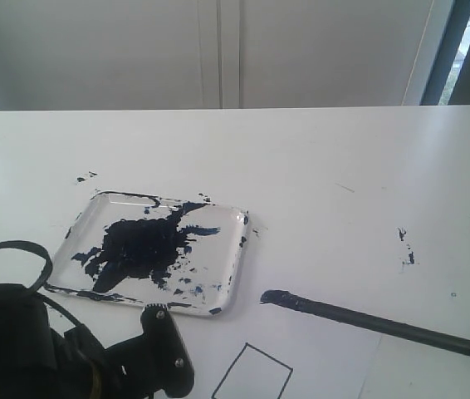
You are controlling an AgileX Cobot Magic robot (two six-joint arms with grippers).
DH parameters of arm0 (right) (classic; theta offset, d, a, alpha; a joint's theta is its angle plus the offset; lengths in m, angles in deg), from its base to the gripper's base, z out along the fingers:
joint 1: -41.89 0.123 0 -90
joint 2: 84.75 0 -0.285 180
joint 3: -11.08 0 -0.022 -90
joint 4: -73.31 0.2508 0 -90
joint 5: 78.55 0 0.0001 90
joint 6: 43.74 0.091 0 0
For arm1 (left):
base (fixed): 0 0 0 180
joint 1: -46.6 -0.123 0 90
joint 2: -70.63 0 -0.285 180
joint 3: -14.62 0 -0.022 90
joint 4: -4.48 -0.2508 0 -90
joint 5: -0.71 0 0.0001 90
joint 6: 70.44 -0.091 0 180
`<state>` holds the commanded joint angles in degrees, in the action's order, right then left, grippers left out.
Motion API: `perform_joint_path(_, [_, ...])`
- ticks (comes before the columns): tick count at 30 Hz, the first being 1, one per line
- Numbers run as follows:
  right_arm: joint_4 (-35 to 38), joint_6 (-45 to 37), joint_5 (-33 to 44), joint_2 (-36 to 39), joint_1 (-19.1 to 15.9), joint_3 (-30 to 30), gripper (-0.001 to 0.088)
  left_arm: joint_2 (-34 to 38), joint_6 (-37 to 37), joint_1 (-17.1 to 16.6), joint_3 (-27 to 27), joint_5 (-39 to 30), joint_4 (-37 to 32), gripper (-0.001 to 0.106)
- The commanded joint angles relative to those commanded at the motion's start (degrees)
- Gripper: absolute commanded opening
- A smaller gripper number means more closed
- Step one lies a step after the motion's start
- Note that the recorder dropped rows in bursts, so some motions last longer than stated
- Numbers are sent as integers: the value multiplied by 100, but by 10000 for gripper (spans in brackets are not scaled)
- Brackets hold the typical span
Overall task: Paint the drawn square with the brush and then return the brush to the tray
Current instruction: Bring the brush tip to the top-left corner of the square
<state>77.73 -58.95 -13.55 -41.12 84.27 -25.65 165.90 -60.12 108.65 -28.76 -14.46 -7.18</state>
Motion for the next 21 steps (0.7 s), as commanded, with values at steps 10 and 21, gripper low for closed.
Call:
perform_joint_path(10, [0,0,99,0,0,0,0,0,15,0,0,44,0,509])
perform_joint_path(21, [134,0,461,0,0,0,0,0,5,0,0,55,0,509])
